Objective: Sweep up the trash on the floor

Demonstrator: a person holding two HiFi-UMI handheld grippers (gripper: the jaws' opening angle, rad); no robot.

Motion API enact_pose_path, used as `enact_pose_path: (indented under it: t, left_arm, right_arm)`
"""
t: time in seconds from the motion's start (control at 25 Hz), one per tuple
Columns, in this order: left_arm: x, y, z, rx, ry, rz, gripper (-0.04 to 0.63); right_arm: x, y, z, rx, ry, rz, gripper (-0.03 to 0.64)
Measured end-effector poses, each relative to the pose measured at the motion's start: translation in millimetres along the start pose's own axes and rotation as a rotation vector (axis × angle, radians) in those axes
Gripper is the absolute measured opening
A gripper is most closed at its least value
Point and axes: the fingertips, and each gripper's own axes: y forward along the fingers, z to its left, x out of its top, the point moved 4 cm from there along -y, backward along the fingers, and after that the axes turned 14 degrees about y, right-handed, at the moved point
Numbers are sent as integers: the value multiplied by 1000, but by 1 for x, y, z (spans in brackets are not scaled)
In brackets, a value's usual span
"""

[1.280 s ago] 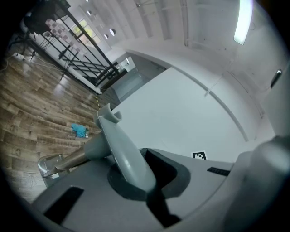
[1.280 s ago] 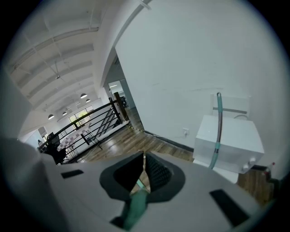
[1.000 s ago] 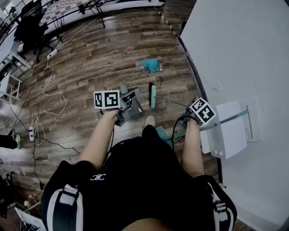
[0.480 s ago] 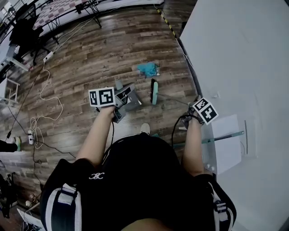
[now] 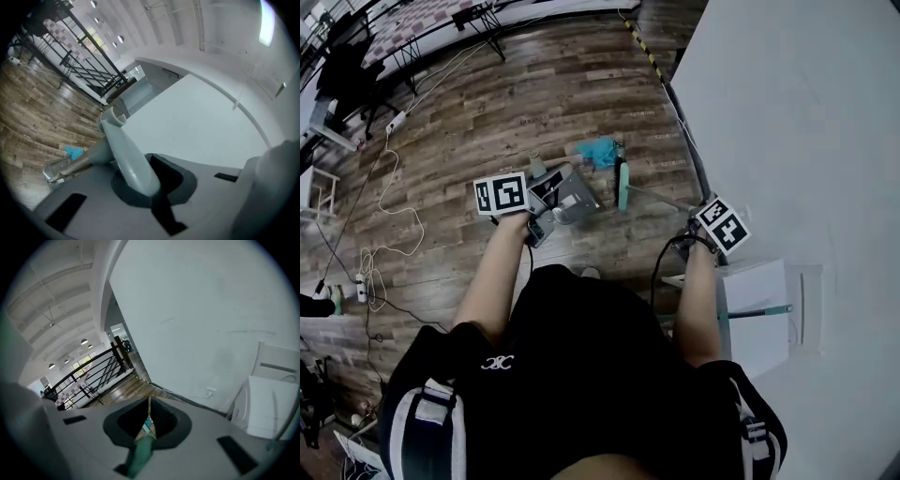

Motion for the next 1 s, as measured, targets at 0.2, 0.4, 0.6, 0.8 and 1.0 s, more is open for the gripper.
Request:
enact_pose_path:
  t: [0.2, 0.4, 0.6, 0.8, 1.0]
  left_arm:
    - [11, 25, 4, -2, 18, 16, -2]
    - [19, 40, 22, 14, 9, 8, -2]
    - [34, 60, 48, 21, -5, 4, -2]
    - [54, 77, 87, 41, -17, 12, -2]
    - [81, 100, 131, 44, -45, 26, -2]
  right_arm:
    - [16, 22, 4, 11, 26, -5, 28]
    - [22, 46, 10, 20, 30, 6, 28]
    - [30, 75, 28, 25, 16, 14, 28]
    - [39, 112, 56, 16, 5, 30, 28]
    - [49, 153, 85, -5, -3, 41, 28]
